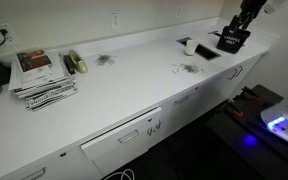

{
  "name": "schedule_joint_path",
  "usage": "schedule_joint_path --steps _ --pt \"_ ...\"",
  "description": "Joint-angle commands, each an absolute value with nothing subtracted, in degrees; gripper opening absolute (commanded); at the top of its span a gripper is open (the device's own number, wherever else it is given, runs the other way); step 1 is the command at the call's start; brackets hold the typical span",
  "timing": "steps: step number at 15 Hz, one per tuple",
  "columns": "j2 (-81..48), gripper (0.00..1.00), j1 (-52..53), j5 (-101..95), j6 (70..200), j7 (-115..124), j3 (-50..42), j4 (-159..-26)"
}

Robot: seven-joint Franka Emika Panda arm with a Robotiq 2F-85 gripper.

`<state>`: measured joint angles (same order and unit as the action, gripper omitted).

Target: Open the top drawer of the kitchen unit

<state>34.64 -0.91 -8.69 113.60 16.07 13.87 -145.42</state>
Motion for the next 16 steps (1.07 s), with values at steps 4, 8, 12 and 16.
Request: schedule_joint_path --steps 4,8,12,16 --pt "34.44 1.00 0.32 -9.37 113.36 16.66 12.82 -145.29" --pt "34.06 1.00 1.80 -8.70 114.48 16.56 13.70 -144.93" --pt "31.31 1.00 7.48 -8.02 116.51 15.19 17.05 -143.53" --pt "26.39 1.00 13.32 -9.29 120.67 14.20 22.21 -141.08"
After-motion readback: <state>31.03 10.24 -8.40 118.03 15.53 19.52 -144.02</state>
